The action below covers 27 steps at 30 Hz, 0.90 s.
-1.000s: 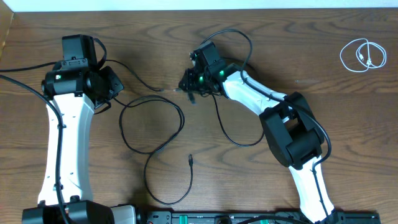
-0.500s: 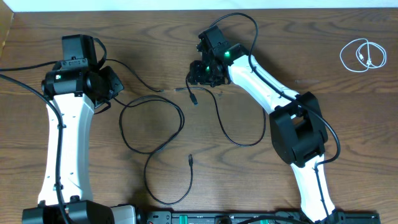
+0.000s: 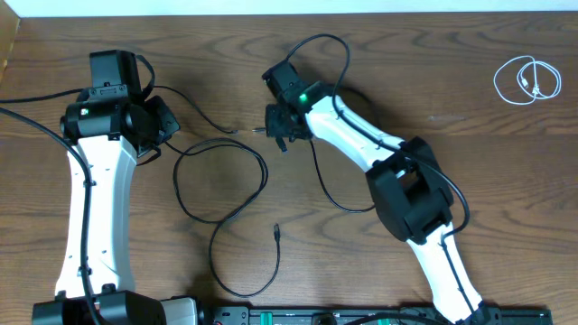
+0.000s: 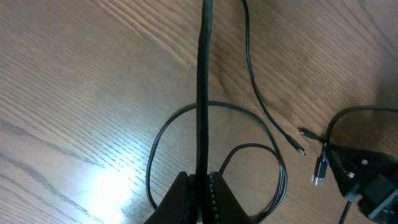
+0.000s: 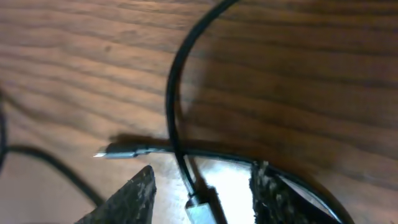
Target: Untangle cables
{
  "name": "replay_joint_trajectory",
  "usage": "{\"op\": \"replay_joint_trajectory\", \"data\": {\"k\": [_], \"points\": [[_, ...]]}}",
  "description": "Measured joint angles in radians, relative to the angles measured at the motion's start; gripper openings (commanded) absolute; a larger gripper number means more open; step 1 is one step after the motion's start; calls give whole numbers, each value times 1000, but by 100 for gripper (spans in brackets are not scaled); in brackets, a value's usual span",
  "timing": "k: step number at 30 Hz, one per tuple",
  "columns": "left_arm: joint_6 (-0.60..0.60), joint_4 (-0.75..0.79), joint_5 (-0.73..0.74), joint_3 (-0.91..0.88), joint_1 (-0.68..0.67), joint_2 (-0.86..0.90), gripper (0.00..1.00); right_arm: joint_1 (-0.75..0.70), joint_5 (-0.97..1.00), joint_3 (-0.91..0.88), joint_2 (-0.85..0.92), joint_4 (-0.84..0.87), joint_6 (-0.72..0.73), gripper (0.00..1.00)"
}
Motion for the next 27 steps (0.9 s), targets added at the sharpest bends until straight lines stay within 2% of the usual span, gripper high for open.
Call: {"op": "replay_joint_trajectory", "data": {"k": [4,20,27], "points": [[0,0,0,0,0,0,8,5,35,0,6,28,12,38],[0,-2,0,0,0,0,8,56,172,43,59,60,49,39],[0,-10,0,0,0,0,8,70,256,54,60,-14,9,19]]}}
